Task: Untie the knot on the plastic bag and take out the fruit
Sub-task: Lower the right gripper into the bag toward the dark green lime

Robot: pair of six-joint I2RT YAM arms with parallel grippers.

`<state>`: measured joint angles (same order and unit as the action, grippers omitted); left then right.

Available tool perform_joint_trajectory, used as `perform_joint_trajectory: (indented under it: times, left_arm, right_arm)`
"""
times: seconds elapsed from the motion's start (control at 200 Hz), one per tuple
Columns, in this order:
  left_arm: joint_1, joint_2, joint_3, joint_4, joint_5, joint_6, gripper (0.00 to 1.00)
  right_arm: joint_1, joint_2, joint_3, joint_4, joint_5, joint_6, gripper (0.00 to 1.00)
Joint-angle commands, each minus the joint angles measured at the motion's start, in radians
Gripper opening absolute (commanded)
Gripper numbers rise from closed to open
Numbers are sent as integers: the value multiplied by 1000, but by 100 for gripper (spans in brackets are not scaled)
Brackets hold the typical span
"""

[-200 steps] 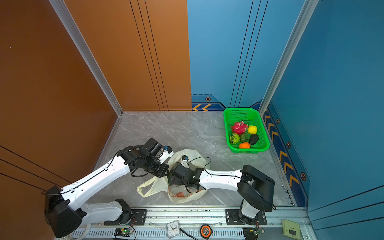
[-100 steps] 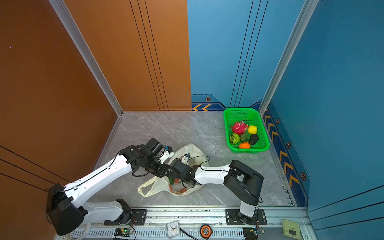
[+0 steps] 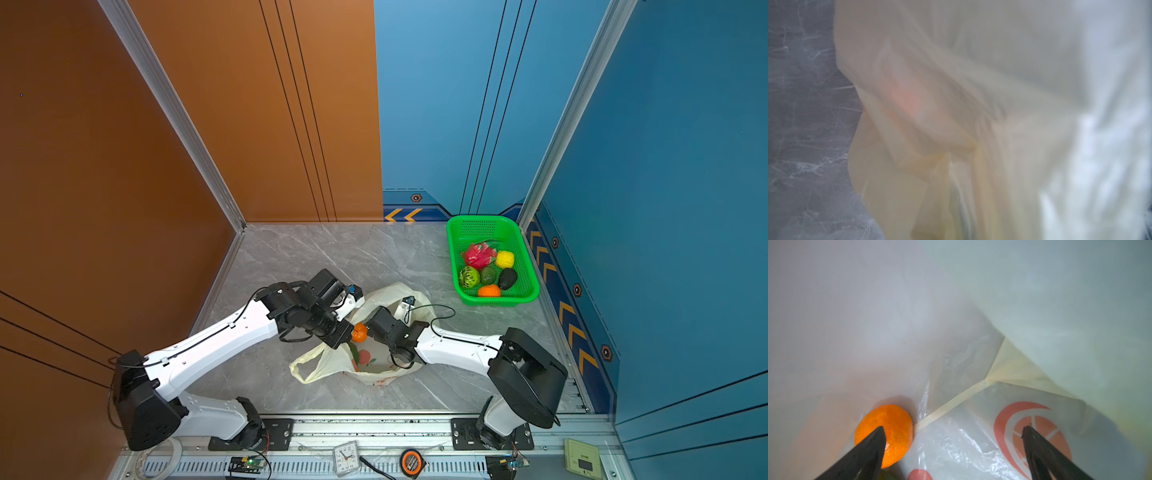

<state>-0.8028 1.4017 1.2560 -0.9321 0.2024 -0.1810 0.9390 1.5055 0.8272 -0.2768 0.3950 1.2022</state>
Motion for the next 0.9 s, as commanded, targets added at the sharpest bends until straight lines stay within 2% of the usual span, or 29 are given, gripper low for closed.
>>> perform_joint_trajectory:
  times: [0.0,0.13,0.28,0.38,0.671,0.891]
  left_arm:
    - [-35,30,79,-1,-59,57,0]
    - [-90,50,103,20,-81,47,0]
    - [-120,60,16,27,-142,-57,0]
    - [-133,31,-45,49,-184,-115,0]
    - [-145,-26,-167,79,-203,-194,0]
    - [-145,-39,-188,93,-235,-231,0]
  right_arm:
    - [-40,-80,-66,-138,86,-14,100]
    - [-63,-179,-116,-170,83,-38,100]
    - [-62,-229,-141,-114,-21,-79,100]
    - [-50,-219,-157,-26,-115,-86,100]
    - [26,-160,-159,174,-316,-98,99]
    - [67,-133,-138,145,-403,-153,96]
